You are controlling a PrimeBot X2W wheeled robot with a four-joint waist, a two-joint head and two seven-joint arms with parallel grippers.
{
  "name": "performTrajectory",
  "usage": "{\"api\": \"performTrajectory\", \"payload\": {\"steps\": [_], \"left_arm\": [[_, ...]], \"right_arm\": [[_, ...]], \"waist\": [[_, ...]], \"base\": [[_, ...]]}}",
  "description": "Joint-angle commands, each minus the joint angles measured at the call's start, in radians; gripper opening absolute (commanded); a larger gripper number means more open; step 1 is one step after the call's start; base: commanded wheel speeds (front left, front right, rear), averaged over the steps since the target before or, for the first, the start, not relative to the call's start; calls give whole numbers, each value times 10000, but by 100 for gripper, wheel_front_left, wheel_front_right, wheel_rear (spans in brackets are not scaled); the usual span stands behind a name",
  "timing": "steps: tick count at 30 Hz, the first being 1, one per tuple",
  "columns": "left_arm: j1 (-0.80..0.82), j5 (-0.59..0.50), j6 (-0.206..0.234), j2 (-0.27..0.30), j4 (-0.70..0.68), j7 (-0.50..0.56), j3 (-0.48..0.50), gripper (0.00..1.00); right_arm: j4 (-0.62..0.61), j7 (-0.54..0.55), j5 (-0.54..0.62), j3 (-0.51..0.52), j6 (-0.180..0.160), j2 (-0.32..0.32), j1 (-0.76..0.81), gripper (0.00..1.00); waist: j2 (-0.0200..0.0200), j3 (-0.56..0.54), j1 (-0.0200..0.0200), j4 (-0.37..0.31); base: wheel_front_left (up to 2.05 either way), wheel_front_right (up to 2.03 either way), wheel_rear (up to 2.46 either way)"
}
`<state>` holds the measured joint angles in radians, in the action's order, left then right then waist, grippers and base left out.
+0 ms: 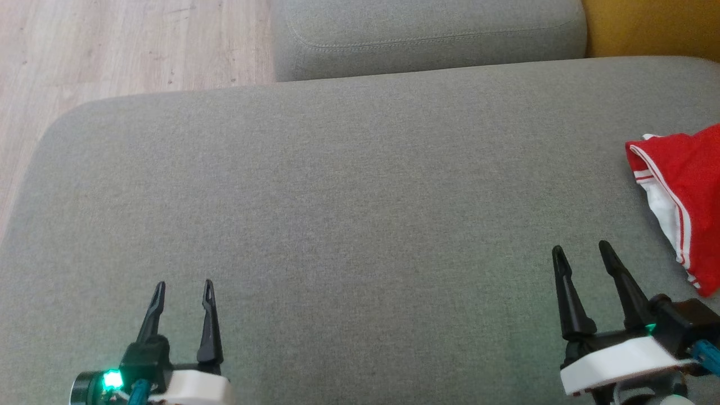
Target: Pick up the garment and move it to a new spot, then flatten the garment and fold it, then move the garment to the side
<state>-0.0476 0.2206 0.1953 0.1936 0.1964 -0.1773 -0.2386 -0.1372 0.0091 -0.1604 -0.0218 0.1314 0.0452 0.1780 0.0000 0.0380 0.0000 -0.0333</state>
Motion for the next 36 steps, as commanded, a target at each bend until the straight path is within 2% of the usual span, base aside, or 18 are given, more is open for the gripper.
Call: {"api": "performTrajectory", "payload": {"steps": [1,12,13,16,36], "left_arm": [[359,55,110,183,-325,-19,277,100],[398,140,136,205,-343,-53,203,100],[1,95,71,26,-20,2,-142,0],[-28,210,38,-59,236,9,-170,0],[252,2635,-520,-220,313,438,371,0]], "right_arm": [[-392,-1,-113,-237,-7,51,-224,100],[-413,38,-170,-285,-7,51,-242,100],[-9,9,-95,-39,0,0,1,0],[296,-13,-206,-81,0,-1,23,0],[913,7,-2847,-37,-1,176,-489,0]], "waist": [[0,9,0,8],[0,60,0,49],[0,60,0,50],[0,58,0,54],[0,-12,0,101]], "base": [[0,0,0],[0,0,0],[0,0,0],[0,0,0],[0,0,0]]}}
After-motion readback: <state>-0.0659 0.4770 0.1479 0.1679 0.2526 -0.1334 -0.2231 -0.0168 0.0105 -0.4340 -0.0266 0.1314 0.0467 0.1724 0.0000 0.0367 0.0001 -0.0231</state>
